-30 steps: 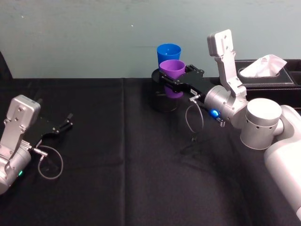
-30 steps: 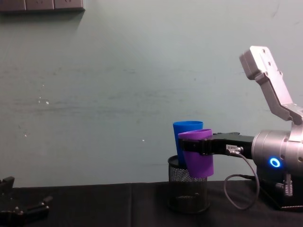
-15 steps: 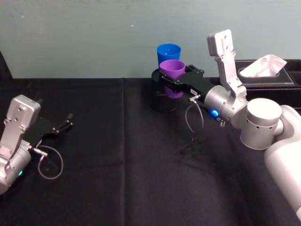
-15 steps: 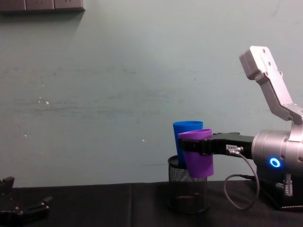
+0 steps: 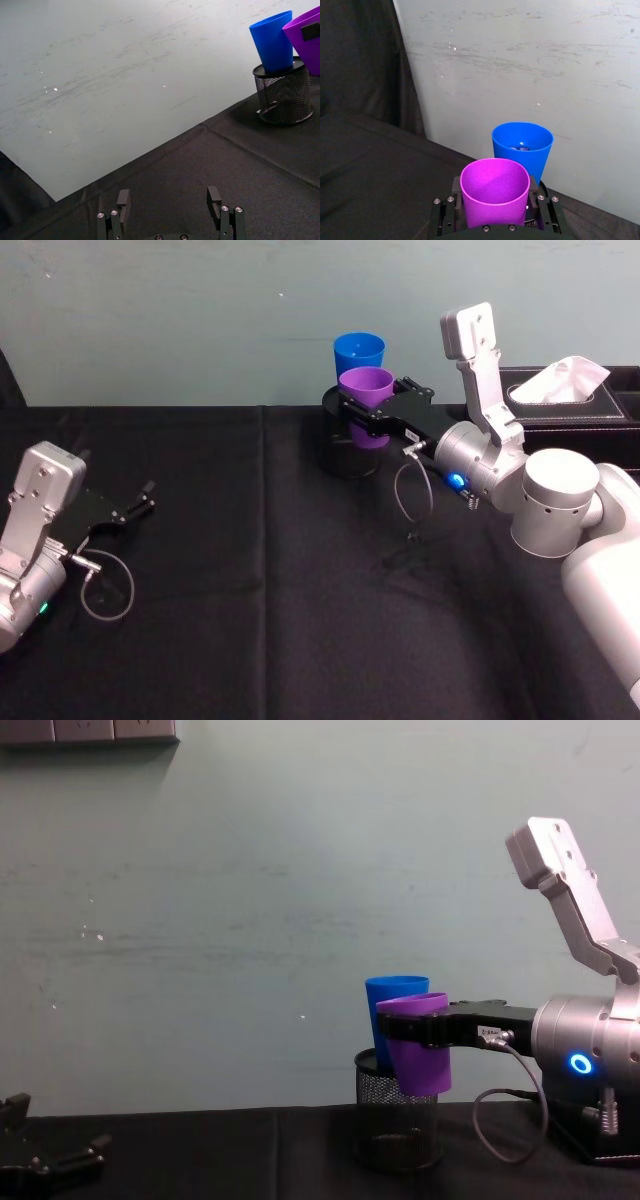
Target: Pick up one cup with a gripper and tap it against the other cup.
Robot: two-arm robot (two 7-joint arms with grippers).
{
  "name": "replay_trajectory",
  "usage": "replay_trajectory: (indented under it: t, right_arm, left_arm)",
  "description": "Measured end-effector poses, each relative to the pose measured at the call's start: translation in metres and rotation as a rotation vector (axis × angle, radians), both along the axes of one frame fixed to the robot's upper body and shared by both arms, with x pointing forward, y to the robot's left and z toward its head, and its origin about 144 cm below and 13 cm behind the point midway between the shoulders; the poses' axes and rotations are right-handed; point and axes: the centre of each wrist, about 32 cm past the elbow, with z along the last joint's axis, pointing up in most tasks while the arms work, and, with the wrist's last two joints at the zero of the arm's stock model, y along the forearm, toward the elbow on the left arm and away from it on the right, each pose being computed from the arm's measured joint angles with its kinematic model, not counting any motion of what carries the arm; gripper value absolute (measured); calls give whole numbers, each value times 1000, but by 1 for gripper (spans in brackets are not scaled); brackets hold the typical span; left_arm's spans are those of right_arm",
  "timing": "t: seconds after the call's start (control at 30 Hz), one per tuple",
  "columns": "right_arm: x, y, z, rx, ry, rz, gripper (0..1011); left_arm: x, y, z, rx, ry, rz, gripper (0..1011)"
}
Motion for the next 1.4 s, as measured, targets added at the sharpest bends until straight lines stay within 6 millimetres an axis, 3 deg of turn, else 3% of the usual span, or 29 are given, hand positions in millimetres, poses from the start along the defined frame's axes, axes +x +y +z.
replay_trajectory:
  t: [1.4]
  right_arm:
    - [0, 0, 0, 0, 0, 0, 735]
  left_arm:
    - [0, 0, 0, 0, 0, 0, 1000]
